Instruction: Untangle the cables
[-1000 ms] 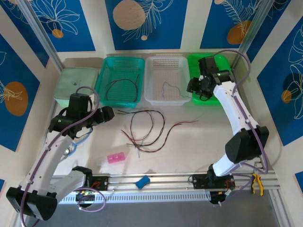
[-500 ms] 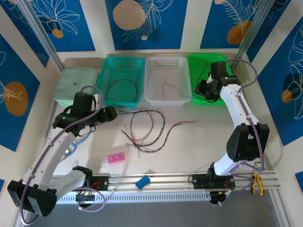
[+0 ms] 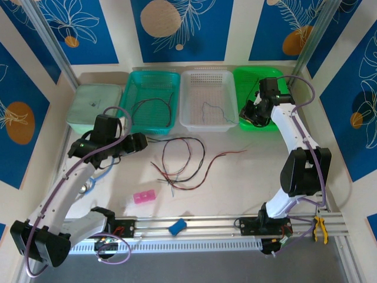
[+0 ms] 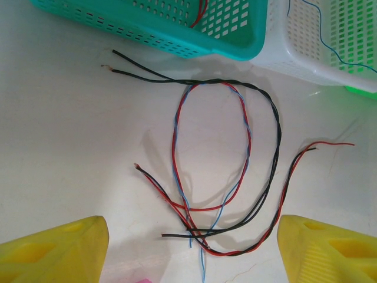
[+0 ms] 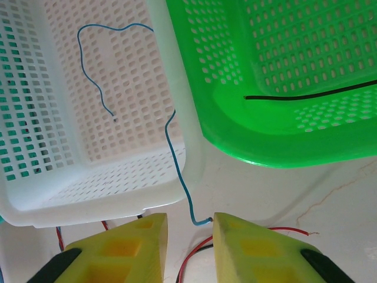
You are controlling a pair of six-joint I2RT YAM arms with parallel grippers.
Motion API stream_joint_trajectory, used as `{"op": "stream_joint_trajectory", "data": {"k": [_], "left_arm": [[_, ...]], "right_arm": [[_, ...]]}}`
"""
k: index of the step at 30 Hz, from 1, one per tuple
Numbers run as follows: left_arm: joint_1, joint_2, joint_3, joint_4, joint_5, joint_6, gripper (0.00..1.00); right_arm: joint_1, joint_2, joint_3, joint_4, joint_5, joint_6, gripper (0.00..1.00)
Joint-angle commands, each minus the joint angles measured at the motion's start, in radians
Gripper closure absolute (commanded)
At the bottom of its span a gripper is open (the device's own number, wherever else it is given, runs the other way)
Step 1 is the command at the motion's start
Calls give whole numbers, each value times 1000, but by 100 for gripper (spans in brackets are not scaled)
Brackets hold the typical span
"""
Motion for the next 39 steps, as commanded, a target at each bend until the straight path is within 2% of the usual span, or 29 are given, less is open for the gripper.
{"op": "stream_joint_trajectory", "data": {"k": [1, 9, 15, 22, 33, 39], "left_arm": [[-16, 4, 28, 9, -11, -7, 25], [-23, 3, 30, 9, -19, -8, 25], [-27, 4, 30, 8, -22, -9, 25], [-28, 8, 31, 12, -23, -11, 25], [-34, 0, 44, -12, -38, -9, 25], [-37, -5, 44, -19, -43, -7, 25]], "right_arm": [[3, 17, -11, 0, -27, -9, 73], [16, 36, -31, 25, -65, 13, 81], [43, 67, -16, 50, -95, 38, 100], [98, 166, 62, 88, -125, 74, 100], [163, 511, 414, -26, -123, 77, 100], [214, 621, 582, -156, -19, -4, 100]]}}
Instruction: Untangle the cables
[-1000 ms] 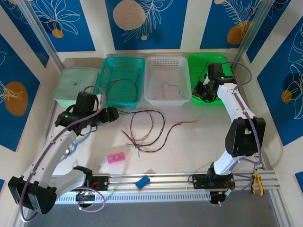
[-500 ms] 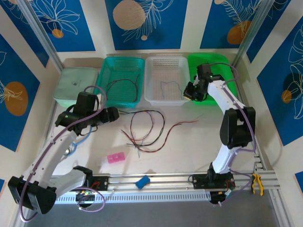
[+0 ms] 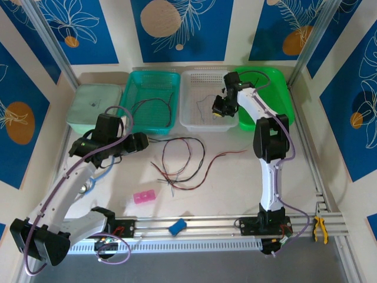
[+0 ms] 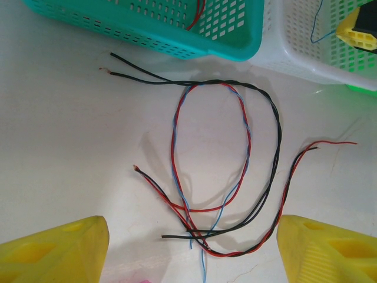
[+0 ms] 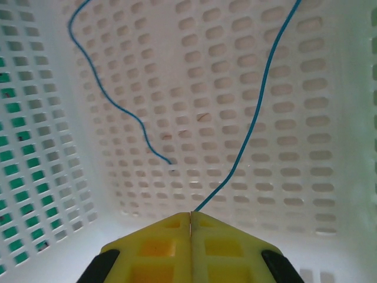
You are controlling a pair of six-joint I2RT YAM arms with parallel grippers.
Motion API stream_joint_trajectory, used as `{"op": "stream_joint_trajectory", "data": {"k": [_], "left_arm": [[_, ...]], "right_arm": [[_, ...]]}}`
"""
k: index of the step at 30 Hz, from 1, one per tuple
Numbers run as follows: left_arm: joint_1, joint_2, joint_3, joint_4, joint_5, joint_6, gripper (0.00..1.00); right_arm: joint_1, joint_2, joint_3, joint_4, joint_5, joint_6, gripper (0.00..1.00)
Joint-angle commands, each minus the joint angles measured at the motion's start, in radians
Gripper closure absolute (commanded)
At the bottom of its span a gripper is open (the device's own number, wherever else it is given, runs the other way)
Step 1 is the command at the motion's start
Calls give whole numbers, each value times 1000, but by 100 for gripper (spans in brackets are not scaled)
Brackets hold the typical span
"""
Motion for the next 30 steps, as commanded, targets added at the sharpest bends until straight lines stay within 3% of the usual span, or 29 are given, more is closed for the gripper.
{"op": "stream_joint_trajectory", "data": {"k": [1, 8, 17, 23, 30], "left_arm": [[-14, -17, 27, -15, -19, -8, 25], [-15, -25, 23, -21, -20, -5, 25], [-16, -43, 7, -29, -22, -5, 25], [-16, -44, 9, -30, -22, -6, 25], [-15, -52, 16, -41, -27, -3, 24]], "right_arm": [[29, 42, 98, -137, 61, -58, 100], [46, 165, 246, -284, 75, -117, 100], [73, 201, 324, -350, 126, -165, 100], [75, 167, 417, -372, 121, -161, 71], [70, 96, 478, -416, 167, -173, 52]]}}
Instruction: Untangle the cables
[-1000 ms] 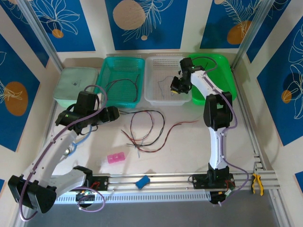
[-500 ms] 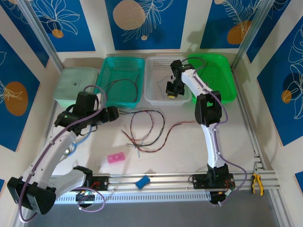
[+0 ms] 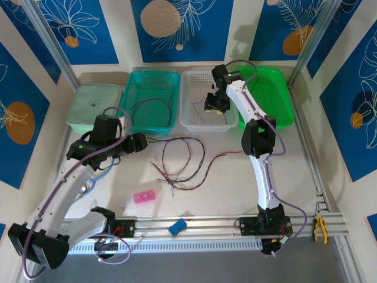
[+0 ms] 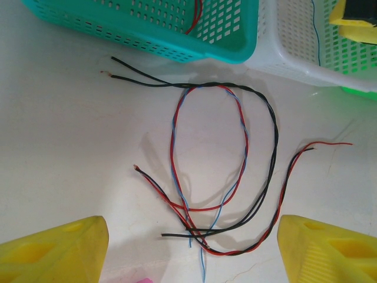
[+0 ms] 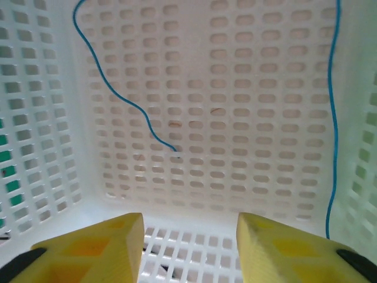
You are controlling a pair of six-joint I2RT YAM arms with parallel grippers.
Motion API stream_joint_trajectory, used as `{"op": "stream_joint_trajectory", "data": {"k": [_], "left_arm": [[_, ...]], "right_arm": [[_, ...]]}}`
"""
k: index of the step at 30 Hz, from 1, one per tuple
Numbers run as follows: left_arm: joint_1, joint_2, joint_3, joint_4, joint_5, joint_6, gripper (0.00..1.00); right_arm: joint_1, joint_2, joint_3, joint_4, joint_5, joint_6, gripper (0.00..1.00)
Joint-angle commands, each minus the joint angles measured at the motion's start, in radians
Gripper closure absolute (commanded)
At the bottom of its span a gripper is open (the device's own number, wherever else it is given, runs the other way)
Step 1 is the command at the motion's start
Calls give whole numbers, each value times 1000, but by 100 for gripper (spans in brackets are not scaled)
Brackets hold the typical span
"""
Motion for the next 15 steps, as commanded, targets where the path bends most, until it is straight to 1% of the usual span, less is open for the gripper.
{"op": "stream_joint_trajectory", "data": {"k": [1, 4, 7, 10, 15], "left_arm": [[-14, -19, 17, -32, -19, -3, 24], [-15, -24, 19, -36, -19, -3, 24], [-15, -27, 20, -41, -16, -6, 24], [-18, -28, 12, -43, -8, -12, 24], [-33, -32, -10, -38, -11, -19, 24]], "right_arm": [[-1, -97, 37, -54, 27, -13, 51], [-6, -165, 37, -63, 31, -20, 50], [-3, -267, -33, -43, 34, -27, 51], [3, -403, -190, 17, 42, -9, 52], [8, -662, -547, 134, 62, 52, 54]]}}
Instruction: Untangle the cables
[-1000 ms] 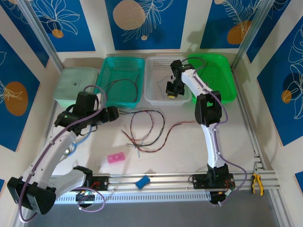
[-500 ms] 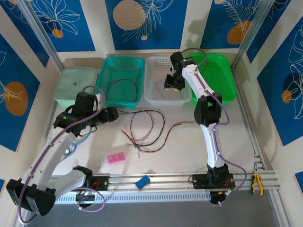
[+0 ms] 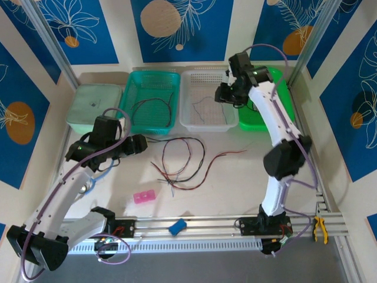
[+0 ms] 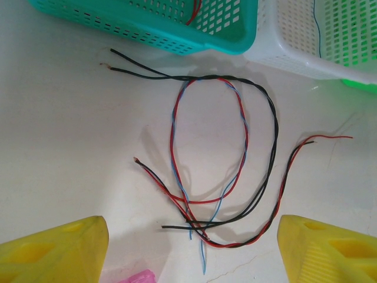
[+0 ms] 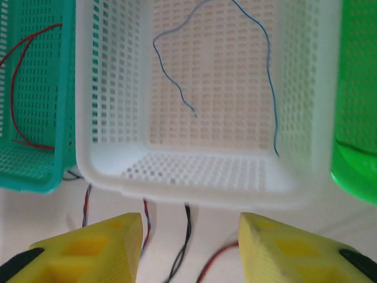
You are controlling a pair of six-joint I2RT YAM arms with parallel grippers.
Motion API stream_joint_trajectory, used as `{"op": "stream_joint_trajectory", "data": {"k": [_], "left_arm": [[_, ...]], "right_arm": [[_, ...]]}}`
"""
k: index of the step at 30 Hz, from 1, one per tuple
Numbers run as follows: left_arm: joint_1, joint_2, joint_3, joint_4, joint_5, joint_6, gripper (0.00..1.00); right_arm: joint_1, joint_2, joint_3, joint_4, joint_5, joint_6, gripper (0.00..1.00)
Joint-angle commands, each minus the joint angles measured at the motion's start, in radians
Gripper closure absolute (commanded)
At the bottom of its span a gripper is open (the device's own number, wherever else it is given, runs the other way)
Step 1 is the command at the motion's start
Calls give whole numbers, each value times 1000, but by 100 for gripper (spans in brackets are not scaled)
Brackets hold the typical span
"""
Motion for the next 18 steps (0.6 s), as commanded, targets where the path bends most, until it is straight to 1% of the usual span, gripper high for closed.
{"op": "stream_joint_trajectory", "data": {"k": [1, 5, 10, 13, 18], "left_arm": [[-22, -18, -12, -13, -12, -17, 24], [-36, -15, -24, 2, -15, -27, 24], [-62, 5, -24, 18, -23, -36, 24], [-77, 18, -19, 22, -29, -39, 24], [-100, 35, -10, 36, -38, -46, 24]], "right_arm": [[8, -128, -206, 67, 21, 56, 54], [1, -294, -483, 129, 33, 125, 55], [-28, -406, -752, 190, 44, 209, 56], [-85, -436, -852, 224, 63, 246, 57], [-233, -445, -960, 331, -69, 283, 58]]}}
